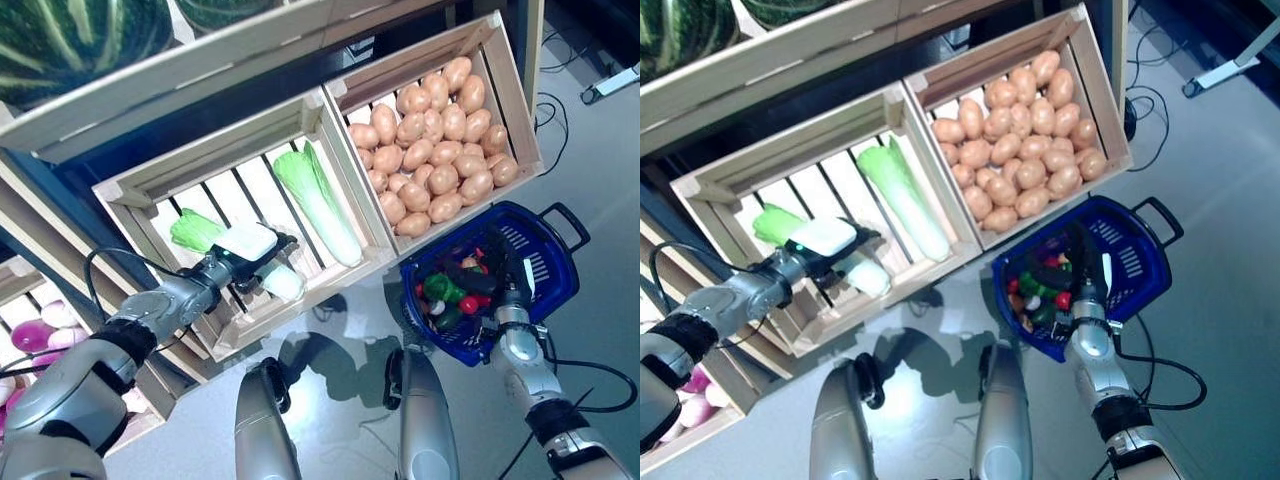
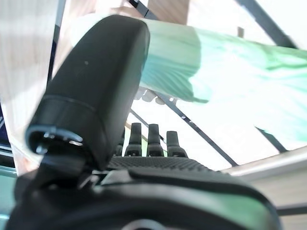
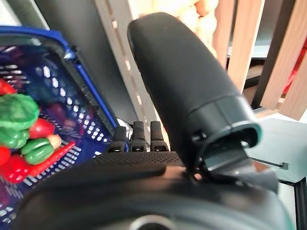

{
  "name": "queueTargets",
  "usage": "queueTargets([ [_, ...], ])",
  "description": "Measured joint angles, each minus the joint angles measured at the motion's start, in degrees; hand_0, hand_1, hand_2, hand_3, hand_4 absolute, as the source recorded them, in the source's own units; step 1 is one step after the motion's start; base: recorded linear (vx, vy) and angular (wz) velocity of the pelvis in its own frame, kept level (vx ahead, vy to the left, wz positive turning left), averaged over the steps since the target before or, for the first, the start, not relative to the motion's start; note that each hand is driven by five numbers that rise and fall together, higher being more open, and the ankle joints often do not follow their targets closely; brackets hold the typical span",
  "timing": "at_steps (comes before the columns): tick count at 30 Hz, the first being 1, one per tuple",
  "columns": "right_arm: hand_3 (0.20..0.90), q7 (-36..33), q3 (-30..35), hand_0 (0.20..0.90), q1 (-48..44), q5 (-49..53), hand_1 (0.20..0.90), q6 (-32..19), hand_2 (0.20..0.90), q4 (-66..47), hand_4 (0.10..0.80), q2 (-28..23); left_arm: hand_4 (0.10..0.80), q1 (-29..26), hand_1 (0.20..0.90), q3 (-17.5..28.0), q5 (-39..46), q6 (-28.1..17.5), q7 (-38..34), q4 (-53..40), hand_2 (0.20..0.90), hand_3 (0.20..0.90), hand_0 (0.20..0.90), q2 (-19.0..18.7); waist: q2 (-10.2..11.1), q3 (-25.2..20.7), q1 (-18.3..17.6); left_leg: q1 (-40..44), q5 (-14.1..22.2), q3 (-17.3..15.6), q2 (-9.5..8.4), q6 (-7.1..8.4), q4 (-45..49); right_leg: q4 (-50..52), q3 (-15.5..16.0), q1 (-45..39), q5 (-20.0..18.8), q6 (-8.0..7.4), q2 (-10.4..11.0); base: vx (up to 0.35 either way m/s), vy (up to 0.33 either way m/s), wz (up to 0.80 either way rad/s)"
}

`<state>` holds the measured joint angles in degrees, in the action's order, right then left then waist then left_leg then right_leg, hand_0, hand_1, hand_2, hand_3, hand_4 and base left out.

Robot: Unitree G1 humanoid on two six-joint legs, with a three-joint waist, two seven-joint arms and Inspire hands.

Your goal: Put vegetables into the basket

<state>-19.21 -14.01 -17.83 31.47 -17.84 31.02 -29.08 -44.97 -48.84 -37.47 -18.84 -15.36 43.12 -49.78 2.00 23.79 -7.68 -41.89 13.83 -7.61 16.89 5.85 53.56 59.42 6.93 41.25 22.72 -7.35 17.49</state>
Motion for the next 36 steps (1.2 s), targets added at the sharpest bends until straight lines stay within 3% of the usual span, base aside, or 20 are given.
queueTargets([
  [4, 0.900, 0.0, 0.0, 0.900, 0.0, 0.0, 0.900, 0.0, 0.900, -0.1, 0.800, -0.8, 0.800, -2.1, 0.900, -0.1, -0.1, -0.4, -0.8, -0.4, 0.900, 0.900, 0.900, -0.5, 0.0, 0.0, 0.0, -3.8, 1.1, 1.4, 0.00, 0.00, 4.0, 4.3, -0.5, 3.4, 1.5, 0.69, 0.5, -0.059, 0.001, 0.05],
  [10, 0.900, -0.2, 0.0, 0.900, -1.5, 0.0, 0.900, 0.0, 0.900, -0.4, 0.800, -2.2, 0.800, -7.9, 0.900, -0.4, -0.2, -0.4, 0.6, -2.6, 0.900, 0.900, 0.900, -1.4, -0.2, -0.1, 0.9, -11.5, 2.1, 3.0, 0.11, -0.55, 11.1, 11.0, -2.0, 10.6, 2.6, 0.31, 1.2, -0.034, 0.003, 0.02],
  [13, 0.900, -0.2, -0.1, 0.900, -2.7, 0.0, 0.900, 0.0, 0.900, -1.3, 0.800, -2.2, 0.800, -10.1, 0.900, -1.2, 0.0, 2.4, 3.0, -0.1, 0.900, 0.900, 0.900, -0.6, 0.0, -0.1, 0.2, -15.6, 2.3, 4.1, 0.21, -0.97, 14.2, 13.3, -2.2, 13.9, 2.5, 0.32, 1.2, -0.028, -0.002, 0.01],
  [21, 0.900, -1.7, 0.3, 0.900, -2.2, 0.0, 0.900, 0.0, 0.900, -2.0, 0.800, -2.4, 0.800, -11.0, 0.900, 1.0, 0.2, 3.3, 4.8, -2.3, 0.900, 0.900, 0.900, -0.3, 0.4, -0.4, 0.2, -21.5, 3.3, 4.9, 0.23, -1.72, 19.8, 18.3, -3.8, 19.8, 2.9, 0.18, 1.7, -0.004, -0.002, -0.01],
  [30, 0.900, -2.0, 0.3, 0.900, 1.1, -0.1, 0.900, 0.0, 0.900, -2.1, 0.800, -1.9, 0.800, -10.7, 0.900, 2.6, 1.2, 6.1, 13.5, -3.9, 0.900, 0.900, 0.900, 0.2, 0.8, -4.3, -0.1, -24.9, 3.3, 5.5, -0.02, -1.75, 21.3, 19.7, -4.3, 23.2, 2.9, 0.24, 1.7, 0.001, -0.001, -0.01],
  [36, 0.900, -2.0, 0.6, 0.900, 2.2, -0.2, 0.900, 0.0, 0.900, -2.1, 0.800, -1.9, 0.800, -10.2, 0.900, 3.7, 2.6, 9.6, 18.9, -4.5, 0.900, 0.900, 0.900, 1.8, -0.5, -5.1, -0.4, -24.4, 3.3, 5.4, -0.03, -1.71, 21.1, 19.8, -4.3, 23.1, 2.9, 0.25, 1.8, 0.059, 0.010, -0.01],
])
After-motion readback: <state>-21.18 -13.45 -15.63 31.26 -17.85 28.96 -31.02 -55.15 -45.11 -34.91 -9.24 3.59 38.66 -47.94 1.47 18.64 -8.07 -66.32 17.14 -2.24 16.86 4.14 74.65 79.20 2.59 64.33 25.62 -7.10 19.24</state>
